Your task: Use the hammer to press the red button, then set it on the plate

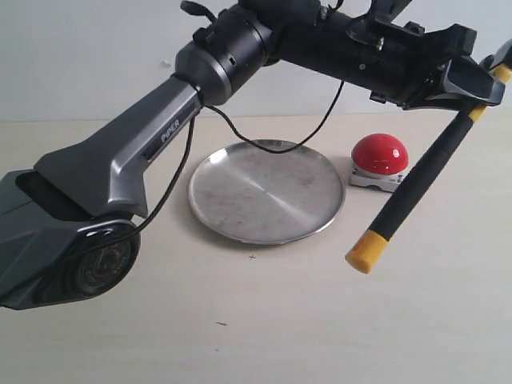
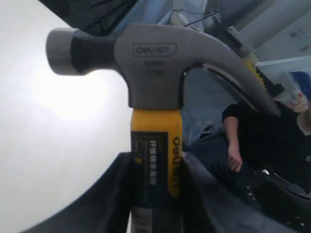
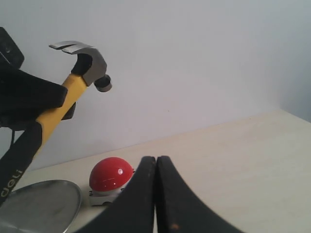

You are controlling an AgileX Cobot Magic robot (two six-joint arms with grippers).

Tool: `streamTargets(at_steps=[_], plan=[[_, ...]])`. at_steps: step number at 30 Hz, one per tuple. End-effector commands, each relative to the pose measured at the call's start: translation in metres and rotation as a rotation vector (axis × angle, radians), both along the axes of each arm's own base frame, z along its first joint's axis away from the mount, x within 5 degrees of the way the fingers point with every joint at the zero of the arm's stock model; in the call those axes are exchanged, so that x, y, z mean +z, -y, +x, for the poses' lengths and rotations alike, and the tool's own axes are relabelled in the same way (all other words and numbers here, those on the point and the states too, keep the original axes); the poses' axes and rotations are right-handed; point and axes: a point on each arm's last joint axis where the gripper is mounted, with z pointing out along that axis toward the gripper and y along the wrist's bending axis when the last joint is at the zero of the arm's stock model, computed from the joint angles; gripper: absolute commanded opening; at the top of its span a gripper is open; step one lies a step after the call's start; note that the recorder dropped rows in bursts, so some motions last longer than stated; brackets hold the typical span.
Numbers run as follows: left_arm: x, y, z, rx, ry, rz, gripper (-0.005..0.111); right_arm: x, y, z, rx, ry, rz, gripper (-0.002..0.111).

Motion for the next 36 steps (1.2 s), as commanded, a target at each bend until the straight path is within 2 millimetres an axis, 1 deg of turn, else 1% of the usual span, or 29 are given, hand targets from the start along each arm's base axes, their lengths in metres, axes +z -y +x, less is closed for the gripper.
streamTargets(at_steps=[1, 4, 9, 13, 18, 22, 27, 33, 36], plan=[[0.017, 0.000, -0.004, -0.075, -0.054, -0.264, 0.000, -0.001, 0.000, 0.000, -0.005, 0.005, -0.004, 0.000], [0.018, -0.003, -0.003, -0.114, -0.078, -0.340, 0.000, -0.001, 0.000, 0.000, -0.005, 0.004, -0.008, 0.000], [0.023, -0.007, 0.001, -0.103, -0.091, -0.391, 0.000, 0.004, -0.001, 0.000, 0.008, 0.053, -0.012, 0.000], [0.028, -0.007, 0.006, -0.056, -0.090, -0.453, 0.000, 0.013, -0.004, -0.001, 0.036, 0.155, -0.017, 0.000], [0.030, -0.004, 0.011, 0.025, -0.092, -0.477, 0.000, 0.028, -0.008, -0.005, 0.113, 0.335, 0.162, 0.000], [0.031, 0.000, 0.012, 0.068, -0.099, -0.486, 0.000, 0.031, -0.009, -0.006, 0.135, 0.378, 0.190, 0.000], [0.031, 0.000, 0.012, 0.067, -0.107, -0.494, 0.000, 0.032, -0.009, -0.006, 0.143, 0.388, 0.199, 0.000], [0.033, 0.000, 0.012, 0.065, -0.119, -0.506, 0.000, 0.026, -0.008, -0.004, 0.141, 0.322, 0.350, 0.000], [0.033, 0.000, 0.013, 0.079, -0.120, -0.508, 0.000, 0.020, -0.010, -0.001, 0.144, 0.249, 0.292, 0.000]])
